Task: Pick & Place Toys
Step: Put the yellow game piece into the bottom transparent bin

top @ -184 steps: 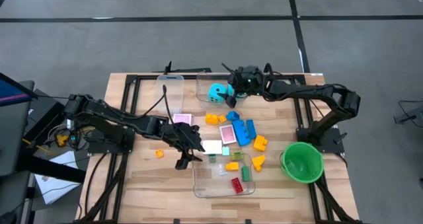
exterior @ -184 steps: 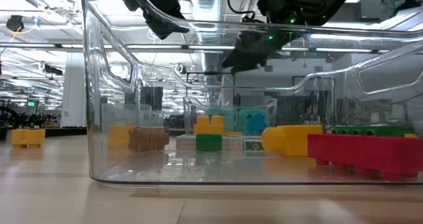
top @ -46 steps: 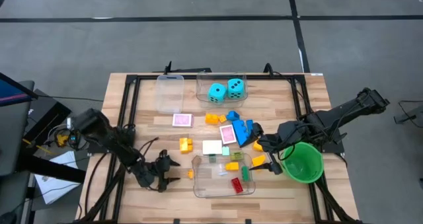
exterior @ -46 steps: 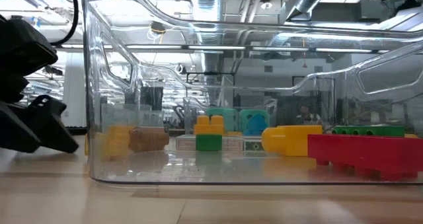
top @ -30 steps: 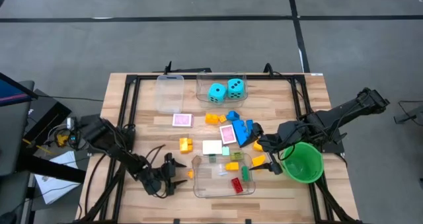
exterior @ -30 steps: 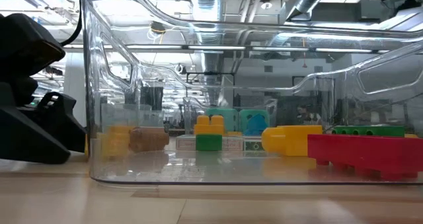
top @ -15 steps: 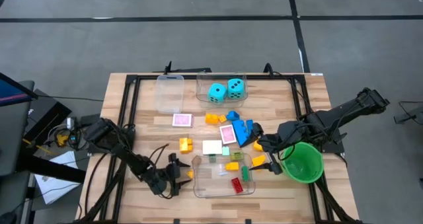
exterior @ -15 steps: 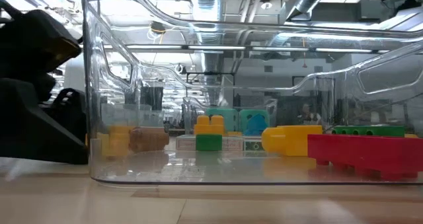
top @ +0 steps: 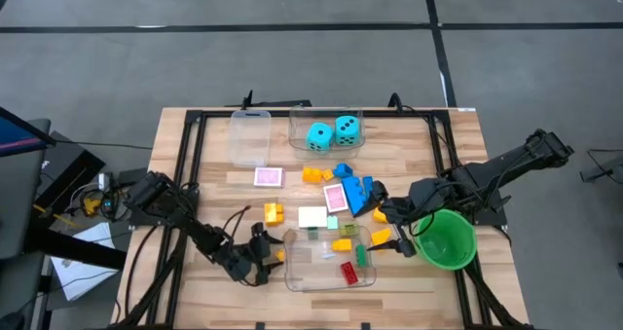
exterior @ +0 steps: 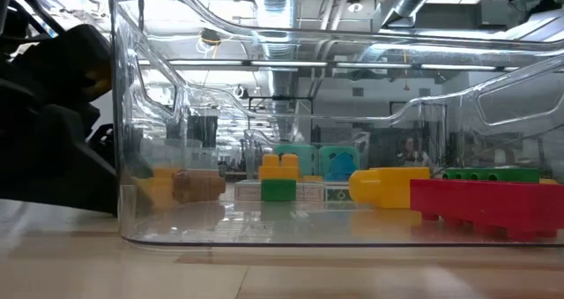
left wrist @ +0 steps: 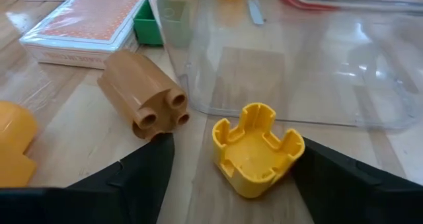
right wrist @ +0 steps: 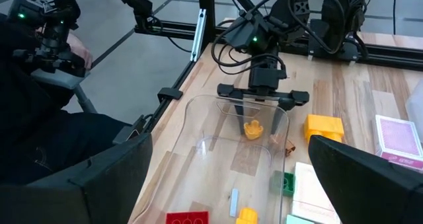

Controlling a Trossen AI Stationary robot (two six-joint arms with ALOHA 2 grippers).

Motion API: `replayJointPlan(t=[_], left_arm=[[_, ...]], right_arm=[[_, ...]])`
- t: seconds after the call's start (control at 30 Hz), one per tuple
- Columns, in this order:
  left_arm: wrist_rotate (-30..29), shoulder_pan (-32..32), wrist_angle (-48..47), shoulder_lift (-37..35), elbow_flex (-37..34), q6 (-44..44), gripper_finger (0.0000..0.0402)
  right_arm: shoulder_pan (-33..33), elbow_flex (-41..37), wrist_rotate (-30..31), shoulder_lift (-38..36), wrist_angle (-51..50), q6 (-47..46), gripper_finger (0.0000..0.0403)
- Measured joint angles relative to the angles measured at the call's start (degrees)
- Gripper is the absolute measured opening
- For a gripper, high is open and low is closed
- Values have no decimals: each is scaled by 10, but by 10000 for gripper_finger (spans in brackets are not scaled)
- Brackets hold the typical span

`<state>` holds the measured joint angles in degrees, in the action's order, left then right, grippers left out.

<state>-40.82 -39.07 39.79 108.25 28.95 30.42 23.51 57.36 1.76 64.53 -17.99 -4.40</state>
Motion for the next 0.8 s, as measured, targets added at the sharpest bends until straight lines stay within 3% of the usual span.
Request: replayJointPlan(t=[0.47, 0.8], left_arm=[[3, 0, 1, -1, 0, 1, 160], [5, 0, -13, -1, 0, 0, 201]], right_arm=[[0, 0, 0, 0, 0, -2, 397], [0, -5, 0, 0, 1, -2, 397]])
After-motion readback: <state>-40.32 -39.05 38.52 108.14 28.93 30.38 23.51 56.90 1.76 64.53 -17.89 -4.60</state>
